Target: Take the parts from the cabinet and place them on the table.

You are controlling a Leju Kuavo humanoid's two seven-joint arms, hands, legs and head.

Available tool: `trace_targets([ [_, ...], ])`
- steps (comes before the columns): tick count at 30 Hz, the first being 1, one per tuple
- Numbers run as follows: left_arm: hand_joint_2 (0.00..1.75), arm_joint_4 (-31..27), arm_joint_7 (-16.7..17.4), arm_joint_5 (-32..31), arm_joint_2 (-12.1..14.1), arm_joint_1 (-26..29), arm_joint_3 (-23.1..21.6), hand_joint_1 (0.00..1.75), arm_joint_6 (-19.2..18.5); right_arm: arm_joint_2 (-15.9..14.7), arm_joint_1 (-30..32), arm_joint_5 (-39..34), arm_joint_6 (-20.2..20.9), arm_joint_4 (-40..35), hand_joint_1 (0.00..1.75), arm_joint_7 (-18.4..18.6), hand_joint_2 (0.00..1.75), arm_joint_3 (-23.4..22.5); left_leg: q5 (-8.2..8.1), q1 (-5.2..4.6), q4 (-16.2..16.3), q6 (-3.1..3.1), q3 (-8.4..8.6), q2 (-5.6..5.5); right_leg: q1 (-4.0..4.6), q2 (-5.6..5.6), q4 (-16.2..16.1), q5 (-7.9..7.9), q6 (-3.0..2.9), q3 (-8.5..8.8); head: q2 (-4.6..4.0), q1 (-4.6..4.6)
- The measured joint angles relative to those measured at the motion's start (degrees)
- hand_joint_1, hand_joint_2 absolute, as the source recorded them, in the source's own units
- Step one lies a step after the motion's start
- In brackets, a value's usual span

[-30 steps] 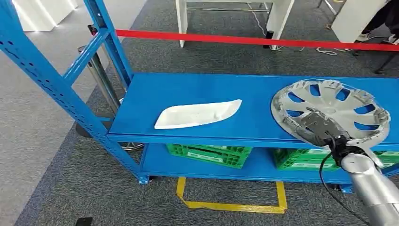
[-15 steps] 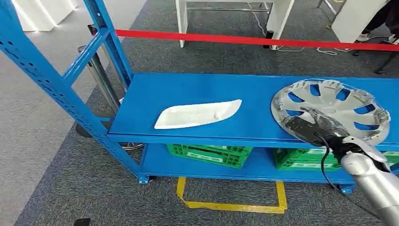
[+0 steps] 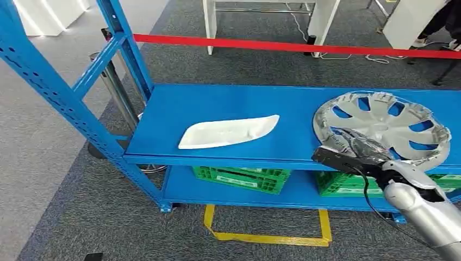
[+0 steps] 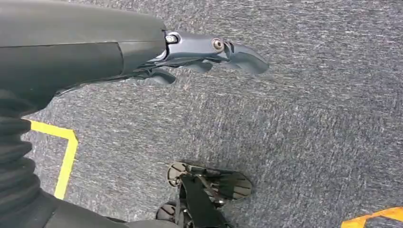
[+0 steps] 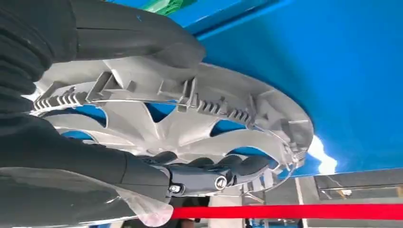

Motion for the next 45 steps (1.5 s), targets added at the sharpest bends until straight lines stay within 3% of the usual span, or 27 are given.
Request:
trace_targets([
  [8, 1.75, 0.0, 0.0, 0.3, 0.0, 0.0, 0.8, 0.0, 0.1, -1.4, 4.7, 2.6, -0.2, -3.7, 0.0, -0.3, 1.75, 1.9, -0.01, 0.0, 0.0, 0.0, -0.03, -0.01, 0.0, -0.02, 0.0, -0.01, 0.0, -0.05, 0.0, 0.0],
  [20, 1.75, 0.2, -0.1, 1.2, -0.4, 0.1, 2.1, 0.0, 0.4, -3.9, 20.7, 11.8, -7.8, -14.3, 0.0, 1.3, 1.75, -0.6, 0.0, 0.0, 0.0, 0.01, -0.15, -0.18, 0.0, -0.26, 0.0, -0.01, 0.01, -0.1, 0.0, 0.0],
  [28, 1.75, 0.2, -0.7, 1.8, -1.0, 0.1, 3.3, 0.0, 1.0, -3.7, 33.7, 27.2, -19.4, -25.3, 0.0, 6.1, 1.75, -3.6, -0.01, 0.0, 0.0, 0.01, -0.19, -0.19, 0.0, -0.24, 0.0, -0.03, 0.0, -0.12, 0.0, -0.02],
  [33, 1.75, 0.2, -0.7, 1.8, -1.4, 0.0, 3.7, 0.0, 1.1, -3.4, 37.4, 29.8, -20.9, -28.6, 0.0, 7.4, 1.75, -3.7, 0.0, 0.0, 0.0, 0.01, -0.18, -0.16, 0.0, -0.18, 0.0, -0.03, 0.0, -0.15, 0.0, 0.0],
  [38, 1.75, 0.2, -0.7, 1.8, -1.5, 0.1, 3.8, 0.0, 1.4, -3.4, 42.0, 34.1, -24.7, -31.8, 0.0, 12.8, 1.75, -4.0, 0.02, 0.0, 0.0, 0.03, -0.18, -0.18, 0.0, -0.25, 0.0, -0.02, 0.0, -0.1, 0.0, -0.02],
  [45, 1.75, 0.2, -0.7, 1.7, -1.5, 0.0, 3.8, 0.0, 1.4, -3.6, 45.6, 30.5, -25.2, -32.9, 0.0, 17.1, 1.75, -4.5, 0.02, 0.0, 0.0, 0.03, -0.17, -0.17, -0.01, -0.23, 0.0, -0.02, 0.0, -0.13, 0.0, 0.0],
])
